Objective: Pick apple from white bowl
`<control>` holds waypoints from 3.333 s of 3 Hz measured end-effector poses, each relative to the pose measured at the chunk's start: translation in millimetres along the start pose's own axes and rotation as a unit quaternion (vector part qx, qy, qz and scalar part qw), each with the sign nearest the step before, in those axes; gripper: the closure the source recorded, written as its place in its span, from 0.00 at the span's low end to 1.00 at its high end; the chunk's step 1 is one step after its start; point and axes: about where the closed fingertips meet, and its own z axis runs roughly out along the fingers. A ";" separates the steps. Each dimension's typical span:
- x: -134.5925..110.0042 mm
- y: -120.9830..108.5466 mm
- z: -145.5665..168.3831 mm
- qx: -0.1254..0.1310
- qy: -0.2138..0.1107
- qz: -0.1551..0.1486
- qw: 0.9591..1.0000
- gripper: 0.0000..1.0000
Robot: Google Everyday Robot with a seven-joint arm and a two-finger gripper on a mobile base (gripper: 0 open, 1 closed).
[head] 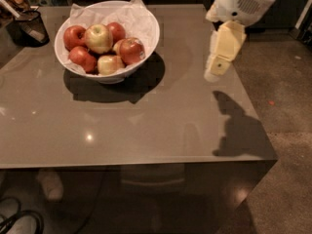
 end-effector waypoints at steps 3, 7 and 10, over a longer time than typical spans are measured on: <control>-53.5 -15.4 12.3 0.010 -0.038 -0.038 0.998 0.00; -138.3 -55.8 53.0 0.003 -0.070 -0.091 0.993 0.09; -156.5 -86.8 79.5 -0.014 -0.073 -0.068 0.995 0.14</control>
Offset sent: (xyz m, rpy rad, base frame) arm 0.0143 0.0342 0.0062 0.0099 -0.0247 0.0622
